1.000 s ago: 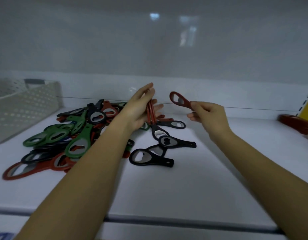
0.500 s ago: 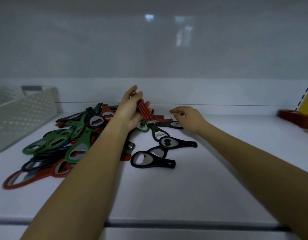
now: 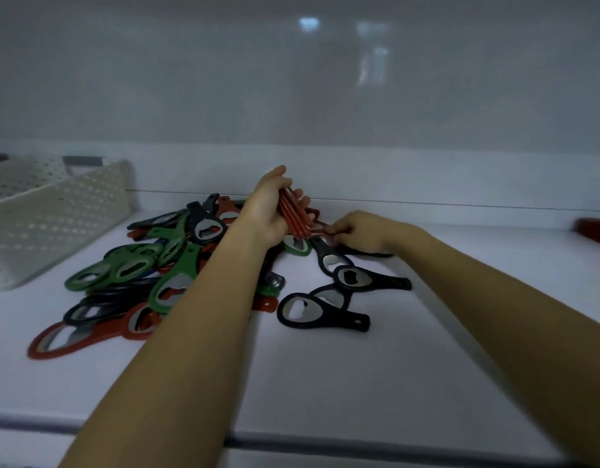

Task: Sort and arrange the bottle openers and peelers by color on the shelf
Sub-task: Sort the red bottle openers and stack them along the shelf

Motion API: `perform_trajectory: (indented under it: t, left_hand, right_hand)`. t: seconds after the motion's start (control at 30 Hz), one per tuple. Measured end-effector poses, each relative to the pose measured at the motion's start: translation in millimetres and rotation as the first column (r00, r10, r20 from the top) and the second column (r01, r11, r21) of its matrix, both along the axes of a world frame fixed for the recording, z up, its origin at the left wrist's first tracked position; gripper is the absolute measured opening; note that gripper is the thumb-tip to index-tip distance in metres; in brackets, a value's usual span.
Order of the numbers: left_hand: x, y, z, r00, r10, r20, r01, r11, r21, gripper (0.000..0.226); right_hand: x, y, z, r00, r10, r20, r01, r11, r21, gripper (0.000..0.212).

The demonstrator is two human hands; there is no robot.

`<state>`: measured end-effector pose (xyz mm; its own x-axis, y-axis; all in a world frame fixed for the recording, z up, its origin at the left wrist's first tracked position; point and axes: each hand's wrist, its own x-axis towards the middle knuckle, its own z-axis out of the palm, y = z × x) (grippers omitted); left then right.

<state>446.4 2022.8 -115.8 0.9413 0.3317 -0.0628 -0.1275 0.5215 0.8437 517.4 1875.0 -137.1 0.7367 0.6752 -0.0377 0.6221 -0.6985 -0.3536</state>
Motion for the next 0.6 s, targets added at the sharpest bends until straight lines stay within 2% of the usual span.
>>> perform_trajectory:
  t: [0.2, 0.3, 0.37, 0.43, 0.5, 0.6]
  left_hand:
    - [-8.0, -7.1, 0.2, 0.999, -0.045, -0.012, 0.045, 0.998, 0.053, 0.037]
    - [-11.1, -11.7, -1.6, 0.996, -0.081, -0.023, 0.083, 0.982, 0.169, 0.037]
    - [-12.3, -14.3, -3.5, 0.994, -0.103, -0.029, 0.107, 0.96, 0.26, 0.038]
    - [-13.0, -16.7, -4.9, 0.993, -0.111, -0.028, 0.114, 0.943, 0.312, 0.039]
    - [-13.0, -18.4, -6.8, 0.993, -0.112, -0.022, 0.113, 0.936, 0.333, 0.039]
    - [-12.9, -19.3, -10.1, 0.994, -0.104, -0.031, 0.109, 0.929, 0.353, 0.04]
  right_hand:
    - [-25.2, -38.4, 8.7, 0.997, 0.025, -0.068, -0.028, 0.998, -0.049, 0.031]
    - [-34.7, -43.3, 12.1, 0.999, 0.012, -0.031, -0.013, 0.998, -0.055, 0.033]
    - [-36.9, -44.3, 12.9, 1.0, -0.028, -0.009, 0.028, 1.0, -0.007, 0.039]
    - [-36.6, -47.6, 12.5, 0.992, -0.071, -0.102, 0.082, 0.992, 0.099, 0.049]
    - [-36.7, -51.1, 10.7, 0.975, -0.077, -0.21, 0.119, 0.974, 0.194, 0.044]
    - [-34.2, -52.5, 7.4, 0.984, -0.095, -0.153, 0.132, 0.958, 0.253, 0.031]
